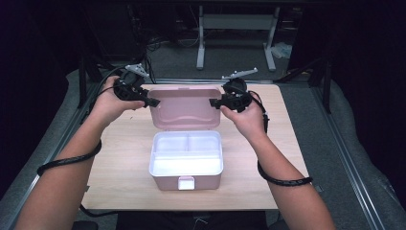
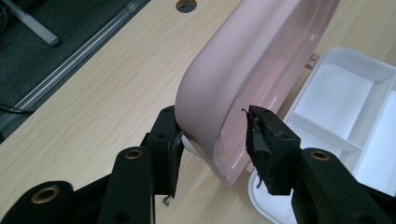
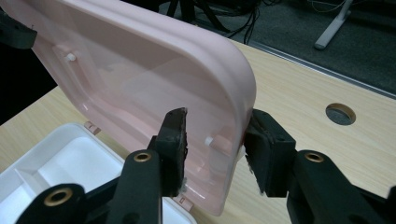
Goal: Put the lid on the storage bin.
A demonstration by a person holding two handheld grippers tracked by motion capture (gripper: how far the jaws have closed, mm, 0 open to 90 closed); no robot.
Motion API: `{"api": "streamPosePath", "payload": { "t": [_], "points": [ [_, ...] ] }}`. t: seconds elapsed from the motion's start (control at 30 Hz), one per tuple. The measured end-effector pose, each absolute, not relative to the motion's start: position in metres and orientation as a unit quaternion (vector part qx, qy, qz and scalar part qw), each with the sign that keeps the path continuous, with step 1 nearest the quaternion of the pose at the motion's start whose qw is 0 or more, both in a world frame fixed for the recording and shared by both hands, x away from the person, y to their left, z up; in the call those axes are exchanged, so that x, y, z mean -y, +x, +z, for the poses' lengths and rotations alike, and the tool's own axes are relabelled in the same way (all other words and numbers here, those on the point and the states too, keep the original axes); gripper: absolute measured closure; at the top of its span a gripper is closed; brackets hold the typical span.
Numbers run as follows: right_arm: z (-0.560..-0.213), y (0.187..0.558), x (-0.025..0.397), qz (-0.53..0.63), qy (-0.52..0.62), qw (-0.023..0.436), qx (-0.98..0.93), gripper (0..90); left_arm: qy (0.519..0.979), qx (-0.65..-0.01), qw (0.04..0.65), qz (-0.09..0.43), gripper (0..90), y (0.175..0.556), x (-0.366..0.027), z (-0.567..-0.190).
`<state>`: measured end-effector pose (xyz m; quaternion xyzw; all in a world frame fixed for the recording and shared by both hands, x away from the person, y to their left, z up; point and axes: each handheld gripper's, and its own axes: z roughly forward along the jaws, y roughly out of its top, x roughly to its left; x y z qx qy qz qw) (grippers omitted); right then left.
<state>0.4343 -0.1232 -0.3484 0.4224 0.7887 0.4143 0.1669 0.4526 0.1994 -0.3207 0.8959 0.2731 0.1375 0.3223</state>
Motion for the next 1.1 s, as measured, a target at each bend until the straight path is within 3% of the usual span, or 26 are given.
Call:
{"api": "streamPosePath", "payload": {
  "t": [0.37, 0.63, 0.83, 1.1],
  "points": [
    [-0.346, 0.404, 0.123, 0.415, 0.392, 0.189, -0.799, 55.4, 0.899, -0.254, 0.33, 0.133, 56.9, 0.422, -0.202, -0.317],
    [-0.343, 0.389, 0.126, 0.426, 0.377, 0.174, -0.804, 56.6, 0.908, -0.234, 0.324, 0.128, 59.3, 0.407, -0.199, -0.321],
    [-0.346, 0.371, 0.127, 0.419, 0.36, 0.185, -0.813, 56.1, 0.914, -0.213, 0.317, 0.141, 55.3, 0.387, -0.198, -0.328],
    [-0.361, 0.353, 0.136, 0.424, 0.363, 0.163, -0.814, 54.3, 0.911, -0.21, 0.328, 0.137, 49.2, 0.37, -0.202, -0.342]
  ]
}}
